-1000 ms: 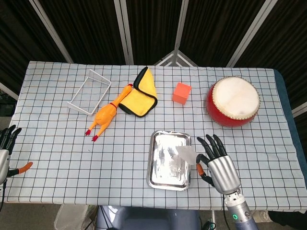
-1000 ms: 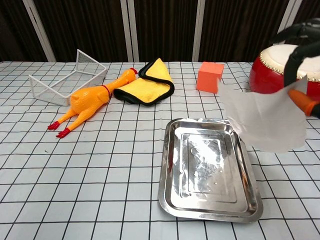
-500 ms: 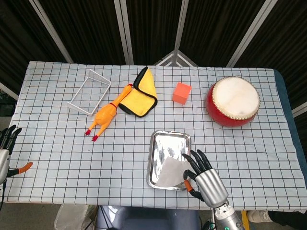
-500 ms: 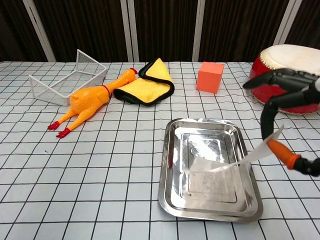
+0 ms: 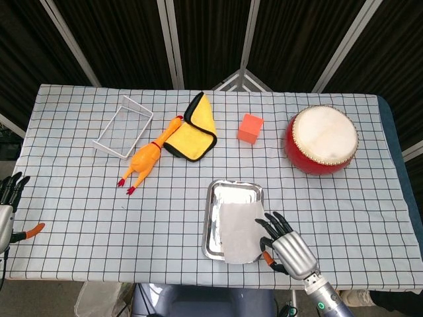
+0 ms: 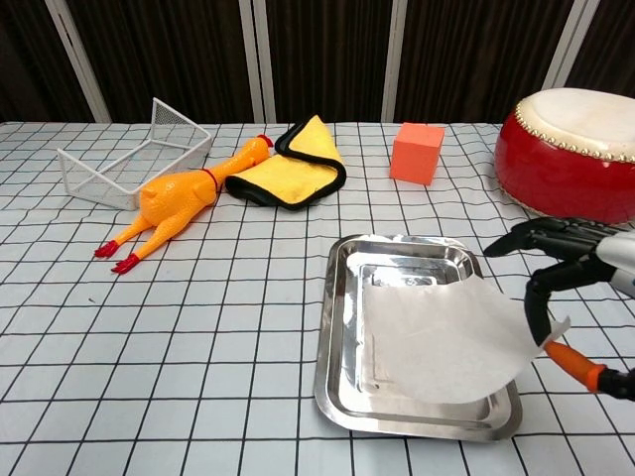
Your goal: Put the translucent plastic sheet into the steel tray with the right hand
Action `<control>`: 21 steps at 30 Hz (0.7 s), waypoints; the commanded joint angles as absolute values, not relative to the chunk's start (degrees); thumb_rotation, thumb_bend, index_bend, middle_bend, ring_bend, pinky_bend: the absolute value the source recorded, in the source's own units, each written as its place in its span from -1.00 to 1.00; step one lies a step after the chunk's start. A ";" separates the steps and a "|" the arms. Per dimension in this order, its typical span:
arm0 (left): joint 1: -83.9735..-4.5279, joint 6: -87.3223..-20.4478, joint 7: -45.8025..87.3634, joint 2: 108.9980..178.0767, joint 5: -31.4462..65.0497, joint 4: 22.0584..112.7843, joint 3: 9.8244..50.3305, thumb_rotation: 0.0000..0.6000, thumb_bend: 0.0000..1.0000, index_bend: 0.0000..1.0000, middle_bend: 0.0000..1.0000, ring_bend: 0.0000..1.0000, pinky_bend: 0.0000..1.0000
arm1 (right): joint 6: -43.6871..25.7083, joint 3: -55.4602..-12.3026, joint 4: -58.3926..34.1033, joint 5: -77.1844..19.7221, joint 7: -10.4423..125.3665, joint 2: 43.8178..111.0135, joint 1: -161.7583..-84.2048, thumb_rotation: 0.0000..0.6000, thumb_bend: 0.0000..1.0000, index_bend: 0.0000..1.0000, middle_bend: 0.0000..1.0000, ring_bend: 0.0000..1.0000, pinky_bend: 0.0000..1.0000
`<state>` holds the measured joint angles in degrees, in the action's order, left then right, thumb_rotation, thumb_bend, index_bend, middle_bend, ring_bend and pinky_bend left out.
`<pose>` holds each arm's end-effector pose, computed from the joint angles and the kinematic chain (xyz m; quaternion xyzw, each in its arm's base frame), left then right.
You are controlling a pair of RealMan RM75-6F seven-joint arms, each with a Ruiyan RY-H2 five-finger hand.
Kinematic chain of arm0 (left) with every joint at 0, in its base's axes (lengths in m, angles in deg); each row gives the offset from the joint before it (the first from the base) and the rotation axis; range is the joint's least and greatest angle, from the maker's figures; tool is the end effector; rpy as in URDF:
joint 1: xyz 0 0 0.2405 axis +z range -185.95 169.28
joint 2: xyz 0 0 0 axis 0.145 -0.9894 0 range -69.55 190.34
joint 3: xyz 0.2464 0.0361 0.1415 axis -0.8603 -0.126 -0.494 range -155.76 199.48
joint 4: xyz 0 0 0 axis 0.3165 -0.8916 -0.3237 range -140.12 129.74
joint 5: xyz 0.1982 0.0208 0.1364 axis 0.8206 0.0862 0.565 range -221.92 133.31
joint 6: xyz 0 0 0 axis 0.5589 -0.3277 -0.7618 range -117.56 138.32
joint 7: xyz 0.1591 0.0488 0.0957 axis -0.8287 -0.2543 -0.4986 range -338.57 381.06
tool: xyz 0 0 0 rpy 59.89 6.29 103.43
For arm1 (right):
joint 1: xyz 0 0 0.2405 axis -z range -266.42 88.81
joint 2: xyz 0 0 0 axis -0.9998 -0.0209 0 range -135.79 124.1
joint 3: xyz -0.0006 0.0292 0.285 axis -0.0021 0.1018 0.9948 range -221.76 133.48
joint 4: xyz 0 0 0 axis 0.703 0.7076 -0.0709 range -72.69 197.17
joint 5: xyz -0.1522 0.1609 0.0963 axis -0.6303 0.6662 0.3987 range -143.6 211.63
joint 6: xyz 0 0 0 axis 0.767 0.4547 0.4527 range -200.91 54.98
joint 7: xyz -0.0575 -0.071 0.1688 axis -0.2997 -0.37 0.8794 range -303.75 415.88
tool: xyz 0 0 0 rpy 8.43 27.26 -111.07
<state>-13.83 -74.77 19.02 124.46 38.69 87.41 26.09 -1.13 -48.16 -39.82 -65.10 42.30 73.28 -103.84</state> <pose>-0.3531 0.2433 0.1516 -0.5818 -0.3785 -0.3820 0.6102 -0.1987 -0.2184 -0.0179 0.7377 -0.3770 0.4357 0.3520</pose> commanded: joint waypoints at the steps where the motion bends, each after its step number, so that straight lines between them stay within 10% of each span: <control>1: -13.76 -74.84 19.06 124.44 38.53 87.44 26.15 1.00 -1.00 -1.00 -1.00 -1.00 -1.00 | -2.92 -46.84 -40.91 -63.55 40.37 74.67 -104.90 1.00 0.13 0.26 -0.68 -1.00 -1.00; 21: -14.03 -74.36 19.19 124.29 37.71 87.11 26.57 1.00 -1.00 -1.00 -1.00 -1.00 -1.00 | -4.75 -43.66 -43.30 -50.92 27.99 82.20 -105.04 1.00 0.13 0.26 -0.68 -1.00 -1.00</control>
<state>-14.03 -74.36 19.19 124.29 37.71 87.11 26.57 -4.80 -43.70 -43.25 -51.06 28.19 82.03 -104.99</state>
